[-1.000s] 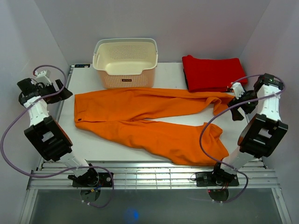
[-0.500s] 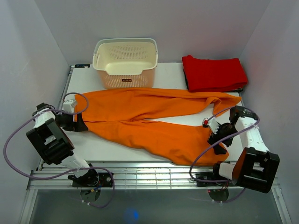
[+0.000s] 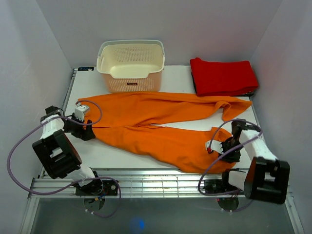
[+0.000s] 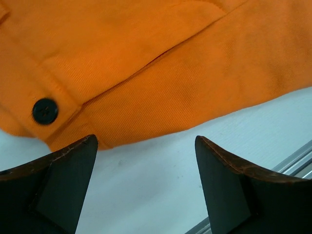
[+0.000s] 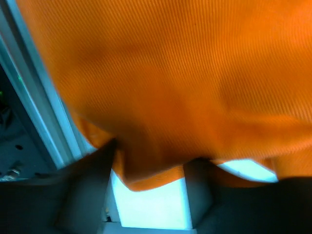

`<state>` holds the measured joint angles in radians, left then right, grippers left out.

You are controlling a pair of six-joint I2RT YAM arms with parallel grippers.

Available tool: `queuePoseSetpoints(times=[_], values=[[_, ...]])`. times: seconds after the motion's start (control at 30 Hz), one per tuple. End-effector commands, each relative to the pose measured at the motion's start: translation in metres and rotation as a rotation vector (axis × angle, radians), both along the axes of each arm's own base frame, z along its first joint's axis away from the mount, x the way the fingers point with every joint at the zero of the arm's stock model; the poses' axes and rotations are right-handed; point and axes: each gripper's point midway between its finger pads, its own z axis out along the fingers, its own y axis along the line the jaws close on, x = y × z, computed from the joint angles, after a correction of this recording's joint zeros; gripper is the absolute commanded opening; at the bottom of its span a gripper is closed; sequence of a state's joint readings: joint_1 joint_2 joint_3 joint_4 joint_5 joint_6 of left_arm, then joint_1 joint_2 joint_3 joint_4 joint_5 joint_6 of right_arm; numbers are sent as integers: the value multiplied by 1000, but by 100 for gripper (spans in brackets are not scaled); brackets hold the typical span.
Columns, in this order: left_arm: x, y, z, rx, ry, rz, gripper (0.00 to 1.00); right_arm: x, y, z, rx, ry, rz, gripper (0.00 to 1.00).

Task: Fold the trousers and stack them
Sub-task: Flatten the trousers out

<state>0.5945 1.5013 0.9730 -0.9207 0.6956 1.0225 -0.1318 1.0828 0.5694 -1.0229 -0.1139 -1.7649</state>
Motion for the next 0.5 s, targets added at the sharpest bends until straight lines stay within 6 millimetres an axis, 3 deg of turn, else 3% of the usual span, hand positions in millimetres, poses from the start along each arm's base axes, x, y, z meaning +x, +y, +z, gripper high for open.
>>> queuePoseSetpoints(times=[0.0, 0.07, 0.1, 0.13, 0.2, 0.23, 0.3, 0.33, 0.37, 0.4, 0.47], values=[[8, -25, -1, 5, -34, -92, 90, 54, -2, 3, 18, -28, -65, 43], [16, -30, -6, -3, -13, -82, 83, 77, 2, 10, 71, -6, -206, 25], [22, -36, -7, -6, -10, -89, 71, 88, 3, 8, 89, 25, -241, 8], [30, -36, -8, -5, -15, -86, 64, 114, 1, 25, 100, -26, -280, 8], [46, -42, -11, -32, 10, -74, 51, 134, -4, 29, 104, -36, -314, 8], [53, -42, -11, -45, 15, -65, 47, 154, -8, 43, 102, -84, -326, 8], [74, -43, -3, -96, 18, -29, 37, 170, -18, 48, 97, -97, -377, 8], [82, -42, 1, -110, 13, -16, 26, 186, -24, 60, 95, -139, -395, 8], [89, -41, 4, -123, 12, -5, 20, 192, -31, 64, 93, -149, -435, 8], [100, -38, 15, -125, -9, 9, 18, 196, -34, 64, 96, -144, -453, 8], [101, -37, 27, -112, -36, -15, 36, 199, -40, 74, 110, -145, -480, 8]])
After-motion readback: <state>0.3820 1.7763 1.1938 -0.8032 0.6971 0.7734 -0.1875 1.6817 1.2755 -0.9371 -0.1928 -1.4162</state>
